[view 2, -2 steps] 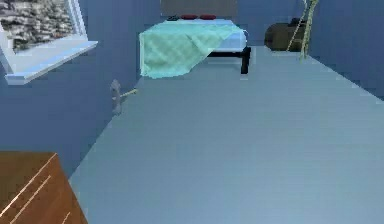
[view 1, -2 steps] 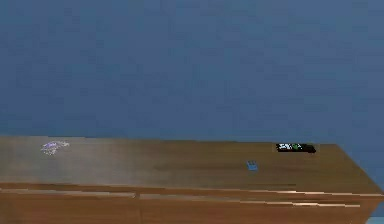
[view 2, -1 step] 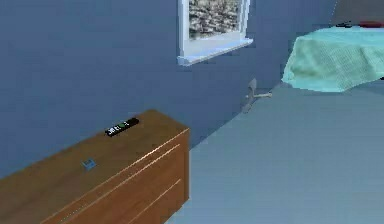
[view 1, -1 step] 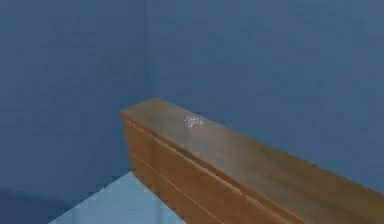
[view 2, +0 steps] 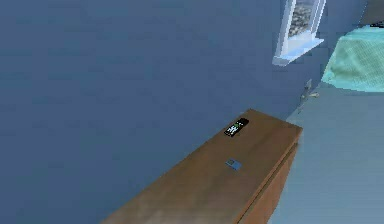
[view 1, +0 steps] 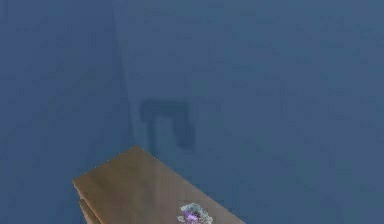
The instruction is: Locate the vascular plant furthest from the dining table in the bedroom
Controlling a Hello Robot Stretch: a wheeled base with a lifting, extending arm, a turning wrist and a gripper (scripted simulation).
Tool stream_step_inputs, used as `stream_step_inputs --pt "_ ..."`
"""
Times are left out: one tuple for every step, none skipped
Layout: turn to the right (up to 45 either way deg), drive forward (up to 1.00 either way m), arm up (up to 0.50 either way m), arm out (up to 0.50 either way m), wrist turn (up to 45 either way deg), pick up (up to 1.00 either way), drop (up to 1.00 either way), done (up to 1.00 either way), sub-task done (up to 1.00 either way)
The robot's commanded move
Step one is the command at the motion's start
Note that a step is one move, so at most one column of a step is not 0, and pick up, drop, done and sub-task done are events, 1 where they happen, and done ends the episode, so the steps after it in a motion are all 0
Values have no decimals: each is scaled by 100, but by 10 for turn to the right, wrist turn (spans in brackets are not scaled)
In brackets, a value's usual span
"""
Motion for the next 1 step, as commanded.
stream_step_inputs --pt "0 0 0 0 0 0 0 100 0"
